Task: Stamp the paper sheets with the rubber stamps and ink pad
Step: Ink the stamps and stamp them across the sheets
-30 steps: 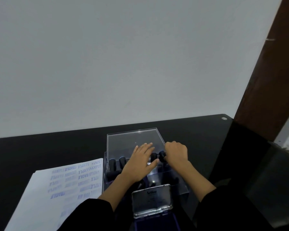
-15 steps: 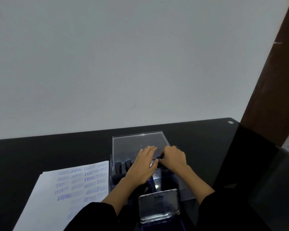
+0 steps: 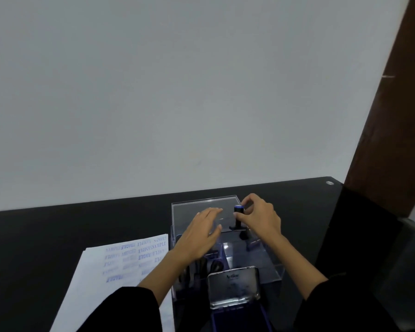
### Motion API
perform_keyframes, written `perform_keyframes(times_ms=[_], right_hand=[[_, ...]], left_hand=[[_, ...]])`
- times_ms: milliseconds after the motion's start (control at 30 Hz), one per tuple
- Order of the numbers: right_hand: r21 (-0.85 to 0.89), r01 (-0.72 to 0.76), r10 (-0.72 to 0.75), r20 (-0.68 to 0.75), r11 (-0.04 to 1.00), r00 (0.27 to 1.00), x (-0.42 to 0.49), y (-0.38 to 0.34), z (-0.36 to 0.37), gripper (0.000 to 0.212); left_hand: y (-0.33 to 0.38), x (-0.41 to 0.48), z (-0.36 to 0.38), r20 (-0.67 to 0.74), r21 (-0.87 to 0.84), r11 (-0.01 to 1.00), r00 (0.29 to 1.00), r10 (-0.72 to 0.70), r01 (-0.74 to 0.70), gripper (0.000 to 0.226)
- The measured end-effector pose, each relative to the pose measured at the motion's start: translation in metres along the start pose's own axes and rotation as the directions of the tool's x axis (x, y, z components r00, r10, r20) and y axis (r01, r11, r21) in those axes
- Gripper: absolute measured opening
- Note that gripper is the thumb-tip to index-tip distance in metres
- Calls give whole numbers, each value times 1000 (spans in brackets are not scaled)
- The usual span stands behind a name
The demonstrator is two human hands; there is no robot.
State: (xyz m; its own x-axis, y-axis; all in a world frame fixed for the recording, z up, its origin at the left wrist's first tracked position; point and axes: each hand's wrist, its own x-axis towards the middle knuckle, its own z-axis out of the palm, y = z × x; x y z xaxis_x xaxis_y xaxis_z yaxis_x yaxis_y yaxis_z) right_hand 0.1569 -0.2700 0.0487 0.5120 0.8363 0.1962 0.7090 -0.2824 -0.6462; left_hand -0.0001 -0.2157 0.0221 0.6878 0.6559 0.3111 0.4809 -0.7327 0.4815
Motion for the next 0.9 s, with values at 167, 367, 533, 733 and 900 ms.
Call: perform_keyframes(times_ms=[167, 367, 533, 733, 900], right_hand=[[45, 36, -34, -27, 998, 999, -38, -14, -34, 27], [59, 56, -57, 23, 997, 998, -101, -14, -46, 25], [63, 58, -64, 100, 996, 993, -148, -3, -30, 28], [51, 79, -86, 158, 996, 984, -175, 8, -8, 22], [9, 150, -150, 136, 989, 979, -186, 13, 5, 20]], left_hand=[[23, -23, -22, -3, 49, 998, 999, 32, -32, 44], [40, -72, -27, 16, 42, 998, 999, 48, -49, 43], [44, -127, -9, 0, -7, 998, 998, 68, -68, 39], [30, -180, 17, -70, -79, 997, 997, -9, 3, 61], [9, -201, 41, -15, -19, 995, 995, -96, 96, 92]])
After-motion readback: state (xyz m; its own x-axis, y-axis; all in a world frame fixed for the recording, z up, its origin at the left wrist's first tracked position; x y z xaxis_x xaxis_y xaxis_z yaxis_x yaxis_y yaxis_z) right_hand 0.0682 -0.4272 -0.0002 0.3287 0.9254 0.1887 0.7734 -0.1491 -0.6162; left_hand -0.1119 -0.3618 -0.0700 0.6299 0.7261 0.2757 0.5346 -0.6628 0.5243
